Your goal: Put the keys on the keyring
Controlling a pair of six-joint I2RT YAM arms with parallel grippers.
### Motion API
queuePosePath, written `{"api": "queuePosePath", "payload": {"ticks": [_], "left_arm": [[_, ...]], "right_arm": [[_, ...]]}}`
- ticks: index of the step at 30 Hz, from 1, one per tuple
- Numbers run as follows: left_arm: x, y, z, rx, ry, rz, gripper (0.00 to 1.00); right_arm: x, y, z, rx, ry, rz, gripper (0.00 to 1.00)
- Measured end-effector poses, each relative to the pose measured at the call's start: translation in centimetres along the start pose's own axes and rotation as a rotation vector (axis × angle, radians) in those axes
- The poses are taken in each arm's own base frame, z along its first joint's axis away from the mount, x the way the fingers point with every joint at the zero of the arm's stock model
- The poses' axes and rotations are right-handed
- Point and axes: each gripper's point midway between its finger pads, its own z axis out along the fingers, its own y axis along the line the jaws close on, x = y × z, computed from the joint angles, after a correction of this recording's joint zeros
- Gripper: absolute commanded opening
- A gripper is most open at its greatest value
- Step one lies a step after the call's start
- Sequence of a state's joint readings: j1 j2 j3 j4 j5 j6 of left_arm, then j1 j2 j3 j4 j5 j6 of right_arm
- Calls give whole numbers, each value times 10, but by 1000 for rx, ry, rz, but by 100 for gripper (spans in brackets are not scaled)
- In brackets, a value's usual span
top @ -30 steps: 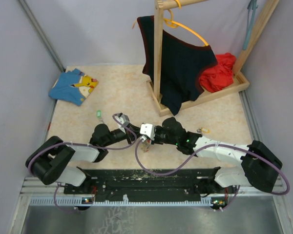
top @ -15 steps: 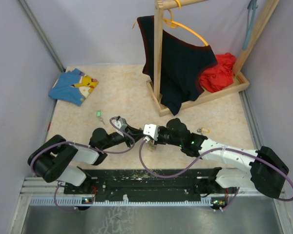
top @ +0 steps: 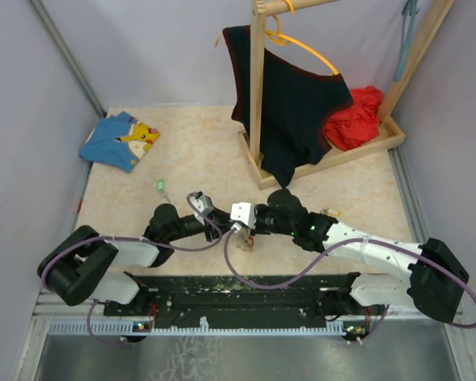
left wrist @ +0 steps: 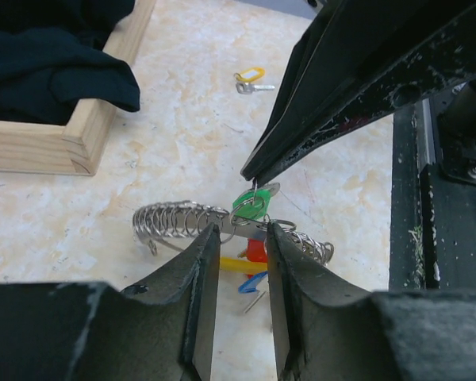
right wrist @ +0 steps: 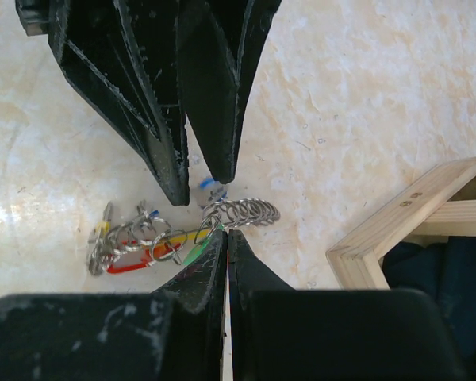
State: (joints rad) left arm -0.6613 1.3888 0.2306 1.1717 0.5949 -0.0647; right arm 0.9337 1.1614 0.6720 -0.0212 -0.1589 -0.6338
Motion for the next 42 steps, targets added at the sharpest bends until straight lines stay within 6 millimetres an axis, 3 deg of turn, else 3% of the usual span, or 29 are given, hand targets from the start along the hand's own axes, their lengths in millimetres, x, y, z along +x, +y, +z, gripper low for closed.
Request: {"api": "queuePosePath", "payload": {"ticks": [7, 16, 29, 35, 42], "left_arm": [[11, 0, 7, 64, 86, 74, 45], [10, 0, 13, 161, 125, 194, 43], [25, -15, 14, 299, 152, 166, 39], [26, -18, 13, 317, 153, 157, 48], [25, -18, 14, 317, 149, 159, 45]], "right_arm": [[-2, 3, 0, -30, 5, -14, 0], [-4, 5, 1, -59, 9, -29, 0], [-3, 11, 0, -94, 12, -27, 0], [-3, 14, 0, -110, 7, -25, 0], [-6, 15, -1, -124, 3, -29, 0]]}}
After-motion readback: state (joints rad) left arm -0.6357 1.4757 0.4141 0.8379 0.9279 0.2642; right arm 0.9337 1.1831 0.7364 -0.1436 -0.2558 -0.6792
